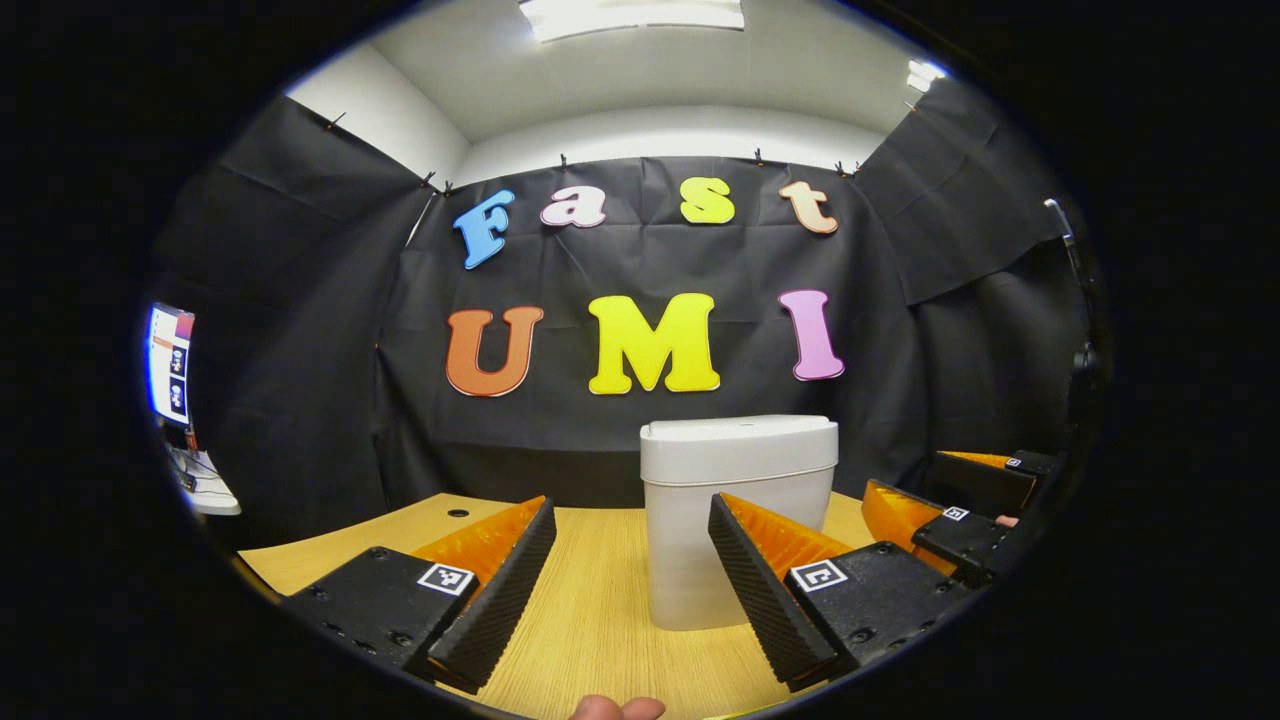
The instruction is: Press the lid of the desktop garbage bin to open it, pick up the crumpled paper on the desktop and throw it into the bin, then pick up the pop can on the desktop and drop it into the bin, and finally close the garbage bin lid.
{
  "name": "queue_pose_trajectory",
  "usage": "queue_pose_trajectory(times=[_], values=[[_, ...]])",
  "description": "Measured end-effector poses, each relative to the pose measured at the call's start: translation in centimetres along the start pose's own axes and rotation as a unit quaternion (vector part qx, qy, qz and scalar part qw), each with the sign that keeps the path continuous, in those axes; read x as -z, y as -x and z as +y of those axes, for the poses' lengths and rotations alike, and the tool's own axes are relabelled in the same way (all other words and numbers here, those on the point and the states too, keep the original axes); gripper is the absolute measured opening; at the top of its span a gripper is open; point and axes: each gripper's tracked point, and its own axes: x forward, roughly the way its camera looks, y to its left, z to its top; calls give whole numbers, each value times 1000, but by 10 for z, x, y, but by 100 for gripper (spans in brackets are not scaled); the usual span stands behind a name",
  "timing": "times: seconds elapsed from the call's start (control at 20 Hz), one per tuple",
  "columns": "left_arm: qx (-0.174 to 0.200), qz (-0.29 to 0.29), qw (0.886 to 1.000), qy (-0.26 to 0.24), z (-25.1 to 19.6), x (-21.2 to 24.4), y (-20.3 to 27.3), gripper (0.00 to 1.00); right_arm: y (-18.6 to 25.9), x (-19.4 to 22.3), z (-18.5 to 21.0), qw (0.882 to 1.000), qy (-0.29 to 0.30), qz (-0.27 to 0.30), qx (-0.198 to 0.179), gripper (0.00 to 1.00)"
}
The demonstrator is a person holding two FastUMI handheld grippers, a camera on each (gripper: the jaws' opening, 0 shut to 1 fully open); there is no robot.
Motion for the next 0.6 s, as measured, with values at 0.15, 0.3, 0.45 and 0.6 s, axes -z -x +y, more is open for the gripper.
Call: queue_pose_trajectory(times=[0.15,0.3,0.45,0.6], values=[[-4,1,1000,4,2,-1,0,98,1,-1,-4,1000,-2,2,4,95],[-9,-2,1000,5,5,-3,1,98,2,-1,-3,1000,0,7,3,95],[-6,-1,1000,4,5,-1,0,98,2,-6,-3,1000,1,1,6,95],[-1,2,1000,-1,1,0,1,99,0,-7,-1,1000,4,1,6,95]])
